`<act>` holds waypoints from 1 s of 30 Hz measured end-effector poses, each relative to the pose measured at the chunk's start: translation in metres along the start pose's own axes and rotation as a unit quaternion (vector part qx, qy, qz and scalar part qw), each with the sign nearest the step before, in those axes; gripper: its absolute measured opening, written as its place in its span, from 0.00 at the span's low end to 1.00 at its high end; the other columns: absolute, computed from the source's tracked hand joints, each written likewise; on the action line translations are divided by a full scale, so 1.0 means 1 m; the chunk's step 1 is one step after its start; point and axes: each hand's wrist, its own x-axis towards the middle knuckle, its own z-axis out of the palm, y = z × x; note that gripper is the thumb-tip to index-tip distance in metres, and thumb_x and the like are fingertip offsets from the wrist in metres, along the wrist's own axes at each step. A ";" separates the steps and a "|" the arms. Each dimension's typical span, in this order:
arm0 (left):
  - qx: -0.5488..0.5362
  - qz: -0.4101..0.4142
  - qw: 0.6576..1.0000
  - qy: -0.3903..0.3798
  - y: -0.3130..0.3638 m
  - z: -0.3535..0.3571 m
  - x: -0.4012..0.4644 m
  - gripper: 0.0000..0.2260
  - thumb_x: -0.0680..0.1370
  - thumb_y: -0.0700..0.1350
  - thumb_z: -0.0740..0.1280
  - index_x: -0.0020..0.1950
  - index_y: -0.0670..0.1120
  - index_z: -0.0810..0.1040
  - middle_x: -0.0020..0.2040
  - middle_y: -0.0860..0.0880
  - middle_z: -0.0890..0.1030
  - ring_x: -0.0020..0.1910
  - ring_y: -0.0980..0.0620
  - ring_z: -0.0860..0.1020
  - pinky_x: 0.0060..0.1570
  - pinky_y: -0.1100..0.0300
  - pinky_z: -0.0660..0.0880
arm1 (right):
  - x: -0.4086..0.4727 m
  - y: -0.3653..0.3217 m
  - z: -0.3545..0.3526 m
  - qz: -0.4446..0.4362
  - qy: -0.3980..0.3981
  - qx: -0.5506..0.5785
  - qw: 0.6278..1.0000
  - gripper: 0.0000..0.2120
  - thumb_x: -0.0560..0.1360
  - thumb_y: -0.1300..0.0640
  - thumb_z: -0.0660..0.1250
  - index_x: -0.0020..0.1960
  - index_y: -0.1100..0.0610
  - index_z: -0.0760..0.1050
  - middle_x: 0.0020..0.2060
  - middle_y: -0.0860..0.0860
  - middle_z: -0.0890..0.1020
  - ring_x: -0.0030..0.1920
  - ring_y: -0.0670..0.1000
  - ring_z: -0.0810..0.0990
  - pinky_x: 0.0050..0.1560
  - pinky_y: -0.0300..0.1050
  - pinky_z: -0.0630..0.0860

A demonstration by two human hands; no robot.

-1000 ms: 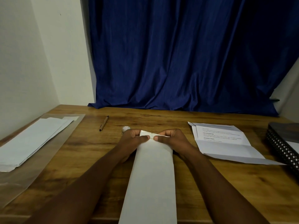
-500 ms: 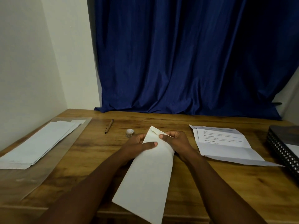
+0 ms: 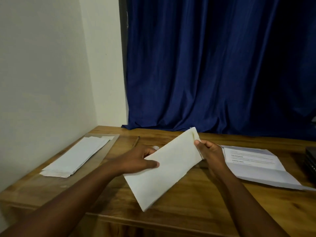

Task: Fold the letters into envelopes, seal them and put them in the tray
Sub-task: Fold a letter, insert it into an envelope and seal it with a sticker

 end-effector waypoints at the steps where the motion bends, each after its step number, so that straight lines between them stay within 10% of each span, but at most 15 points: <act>1: 0.060 0.026 0.997 0.033 0.000 -0.006 -0.002 0.06 0.80 0.48 0.70 0.55 0.55 0.84 0.48 0.61 0.85 0.47 0.59 0.83 0.48 0.59 0.79 | -0.001 -0.004 -0.001 -0.017 -0.007 -0.009 1.000 0.08 0.77 0.50 0.72 0.51 0.54 0.84 0.44 0.50 0.88 0.47 0.52 0.86 0.45 0.50 0.84; 6: 0.377 0.164 0.886 0.216 -0.016 -0.013 -0.012 0.16 0.78 0.47 0.64 0.63 0.60 0.82 0.52 0.57 0.83 0.51 0.53 0.81 0.45 0.55 0.77 | -0.008 -0.018 -0.009 -0.141 -0.057 -0.120 0.981 0.07 0.77 0.62 0.73 0.47 0.51 0.86 0.41 0.44 0.87 0.43 0.40 0.83 0.44 0.32 0.75; 11: 0.420 0.160 0.868 0.209 -0.051 0.034 -0.017 0.16 0.79 0.50 0.68 0.67 0.61 0.78 0.62 0.55 0.82 0.59 0.52 0.79 0.61 0.50 0.76 | -0.024 0.003 -0.023 -0.077 -0.096 -0.236 0.964 0.13 0.77 0.63 0.72 0.49 0.46 0.87 0.47 0.43 0.87 0.48 0.42 0.85 0.47 0.35 0.79; 16: 0.339 0.074 0.932 0.100 -0.082 0.058 -0.019 0.22 0.81 0.62 0.60 0.76 0.62 0.69 0.76 0.57 0.70 0.75 0.56 0.66 0.77 0.53 0.57 | -0.029 0.026 -0.037 -0.066 -0.127 -0.403 0.904 0.15 0.79 0.59 0.70 0.48 0.38 0.85 0.48 0.33 0.83 0.49 0.34 0.81 0.47 0.25 0.73; 23: 0.245 0.057 0.962 0.108 -0.097 0.061 -0.012 0.26 0.79 0.69 0.59 0.75 0.62 0.70 0.76 0.60 0.69 0.75 0.61 0.64 0.75 0.60 0.57 | -0.018 0.024 -0.043 -0.058 -0.157 -0.455 0.874 0.17 0.78 0.64 0.67 0.48 0.41 0.86 0.52 0.42 0.81 0.52 0.44 0.80 0.54 0.37 0.79; 30: 0.192 0.050 0.972 0.124 -0.099 0.061 -0.012 0.23 0.78 0.65 0.65 0.72 0.61 0.72 0.73 0.63 0.69 0.72 0.65 0.62 0.75 0.62 0.56 | 0.010 0.015 -0.009 -0.030 -0.087 -0.305 0.948 0.10 0.80 0.60 0.69 0.45 0.49 0.86 0.45 0.44 0.88 0.49 0.48 0.86 0.50 0.48 0.84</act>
